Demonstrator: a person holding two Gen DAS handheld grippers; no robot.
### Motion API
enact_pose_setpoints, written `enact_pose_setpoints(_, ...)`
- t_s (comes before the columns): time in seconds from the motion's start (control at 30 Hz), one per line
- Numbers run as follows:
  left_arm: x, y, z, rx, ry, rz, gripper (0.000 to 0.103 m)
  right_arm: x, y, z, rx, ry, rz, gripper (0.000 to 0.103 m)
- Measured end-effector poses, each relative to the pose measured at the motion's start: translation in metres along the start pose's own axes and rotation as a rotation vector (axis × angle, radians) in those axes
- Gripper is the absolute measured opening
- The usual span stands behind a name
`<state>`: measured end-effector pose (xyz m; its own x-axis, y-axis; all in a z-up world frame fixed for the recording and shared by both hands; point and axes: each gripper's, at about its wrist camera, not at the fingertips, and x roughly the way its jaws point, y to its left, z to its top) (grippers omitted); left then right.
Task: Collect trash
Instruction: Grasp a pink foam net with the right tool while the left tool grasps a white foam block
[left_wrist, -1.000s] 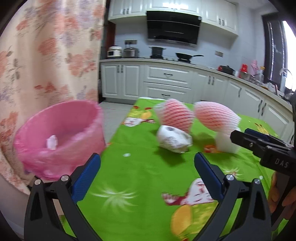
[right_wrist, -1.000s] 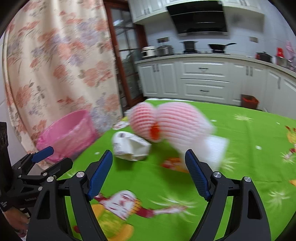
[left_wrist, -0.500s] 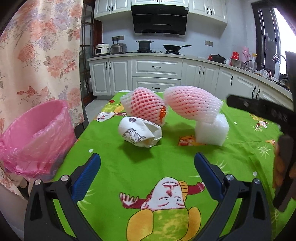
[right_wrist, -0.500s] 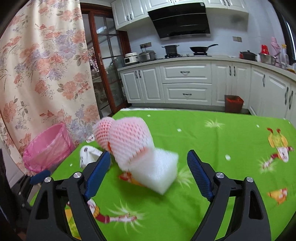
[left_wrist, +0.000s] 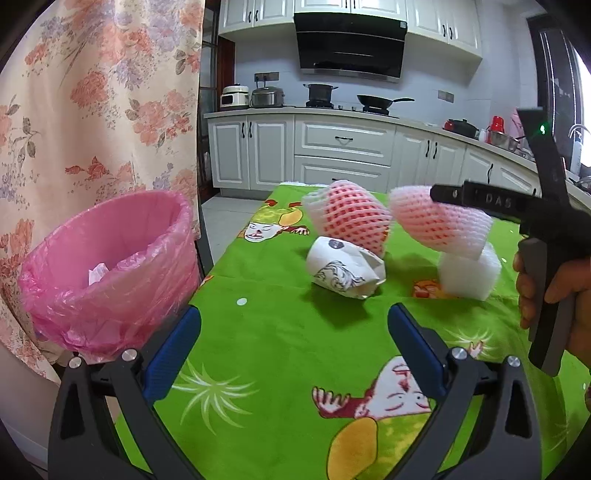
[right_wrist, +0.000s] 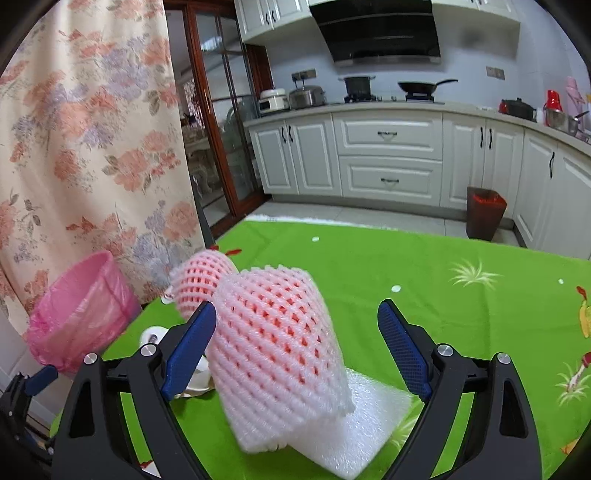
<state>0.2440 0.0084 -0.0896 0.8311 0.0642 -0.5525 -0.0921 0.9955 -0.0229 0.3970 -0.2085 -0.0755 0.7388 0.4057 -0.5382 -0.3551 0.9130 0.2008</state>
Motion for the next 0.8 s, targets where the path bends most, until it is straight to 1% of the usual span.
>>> enact_pose_setpoints(0.1,0.005,0.001,0.002,-0.014,0.006,-0.005,0.098,0.010,0.001,-0.005,-0.002,0.033,0.014,0.083)
enact_pose_setpoints(0.13,0.006,0.000,0.002,-0.016,0.007,-0.006,0.098,0.011,0.001,-0.008,-0.004,0.043,0.029,0.072)
enact_pose_setpoints(0.17,0.007,0.000,0.002,-0.017,0.008,-0.008,0.098,0.011,0.003,-0.010,-0.013,0.046,0.034,0.065)
enact_pose_setpoints(0.2,0.007,-0.001,0.002,-0.016,0.010,-0.009,0.098,0.010,0.005,-0.013,-0.031,0.051,0.024,0.053)
enact_pose_setpoints(0.23,0.008,-0.003,0.001,-0.013,0.011,-0.011,0.098,0.009,0.006,-0.014,-0.039,0.053,0.028,0.045)
enact_pose_setpoints(0.3,0.007,-0.007,0.001,-0.004,0.011,-0.016,0.098,0.000,0.008,-0.018,-0.039,0.034,0.055,0.036)
enact_pose_setpoints(0.33,0.006,-0.010,0.000,0.001,0.010,-0.018,0.098,-0.008,0.009,-0.020,-0.039,0.013,0.057,0.034)
enact_pose_setpoints(0.53,0.001,-0.032,0.001,0.040,0.002,-0.047,0.098,-0.062,-0.002,-0.026,0.000,-0.094,0.056,0.031)
enact_pose_setpoints(0.6,-0.001,-0.042,0.002,0.053,-0.003,-0.063,0.098,-0.082,-0.012,-0.030,0.011,-0.124,0.031,0.031)
enact_pose_setpoints(0.8,0.002,-0.091,0.010,0.074,-0.009,-0.128,0.098,-0.124,-0.051,-0.050,0.042,-0.155,-0.052,0.031)
